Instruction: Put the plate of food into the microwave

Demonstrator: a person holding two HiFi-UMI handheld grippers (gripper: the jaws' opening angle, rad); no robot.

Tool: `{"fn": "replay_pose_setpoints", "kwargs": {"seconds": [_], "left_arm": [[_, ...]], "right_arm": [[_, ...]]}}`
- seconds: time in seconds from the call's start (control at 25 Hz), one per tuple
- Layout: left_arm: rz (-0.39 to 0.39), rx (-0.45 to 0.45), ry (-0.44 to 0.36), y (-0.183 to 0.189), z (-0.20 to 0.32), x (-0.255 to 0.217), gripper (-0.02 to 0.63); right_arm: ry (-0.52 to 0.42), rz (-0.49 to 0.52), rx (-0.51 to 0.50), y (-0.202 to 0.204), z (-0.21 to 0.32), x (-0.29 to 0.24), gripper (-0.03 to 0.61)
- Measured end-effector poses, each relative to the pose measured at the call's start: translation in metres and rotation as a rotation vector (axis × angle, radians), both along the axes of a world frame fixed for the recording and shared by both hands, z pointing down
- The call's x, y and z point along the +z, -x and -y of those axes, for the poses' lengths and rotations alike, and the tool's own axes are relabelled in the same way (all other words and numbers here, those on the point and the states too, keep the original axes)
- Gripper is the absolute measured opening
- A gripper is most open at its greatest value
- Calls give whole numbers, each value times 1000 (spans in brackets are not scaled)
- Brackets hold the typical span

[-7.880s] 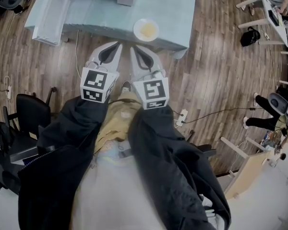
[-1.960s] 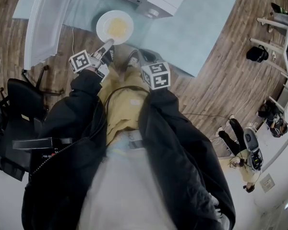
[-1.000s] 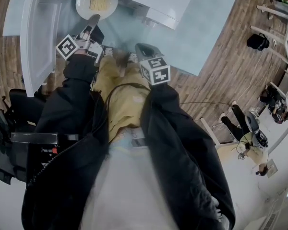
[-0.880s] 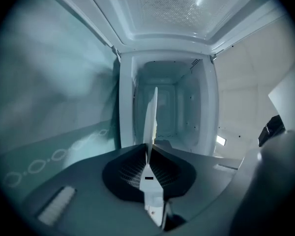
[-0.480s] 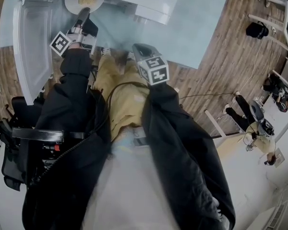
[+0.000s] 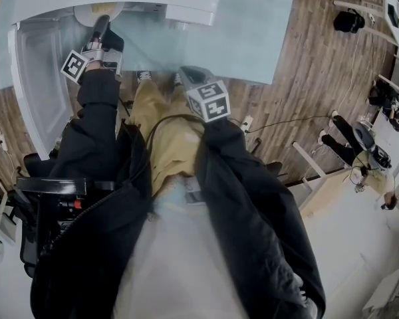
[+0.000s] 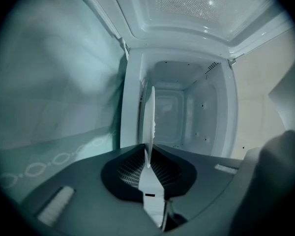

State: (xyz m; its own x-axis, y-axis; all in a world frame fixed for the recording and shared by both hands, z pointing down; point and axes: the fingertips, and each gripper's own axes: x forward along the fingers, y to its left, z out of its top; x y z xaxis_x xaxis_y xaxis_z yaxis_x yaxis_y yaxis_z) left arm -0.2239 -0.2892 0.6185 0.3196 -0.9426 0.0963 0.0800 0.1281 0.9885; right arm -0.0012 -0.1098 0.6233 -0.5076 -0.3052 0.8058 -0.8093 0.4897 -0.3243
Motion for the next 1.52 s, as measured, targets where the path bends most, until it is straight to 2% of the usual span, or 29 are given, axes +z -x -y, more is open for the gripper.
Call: {"fn": "replay_pose_setpoints", "kwargs": {"seconds": [0.4,0.48,0.64,0.76,0.88,1.04,1.16,1.28,1.44,1.52], "left_arm": [[-6,3,-27,5,13,6,49],[-4,-1,-38,7,13,4,87],[28,41,-50,4,0,-4,203],[59,76,-50,-3,-24,-12,207],[76,120,-53,-19,-53,-23,167],[101,189,-69,-48,-88,-45,77],[153,215,-39,-58,-108,-49,53],[199,232,-47,-65,-118,-60,6],[245,249,-68,-67,-124,-75,-2],[294,269,-78,-68,-126,-83,-2]], "right_arm": [[-6,-7,40,2,-17,1,0],[-9,-6,35,4,-20,-1,0],[-24,-5,16,11,-25,-8,0],[-45,3,-2,20,-25,-16,0],[-70,20,-22,29,-24,-24,0],[-101,54,-41,41,-19,-33,0],[-122,87,-66,53,-15,-42,0],[-140,115,-87,60,-13,-49,0],[-168,136,-96,60,-8,-62,0],[-191,142,-92,58,-3,-70,0]]}}
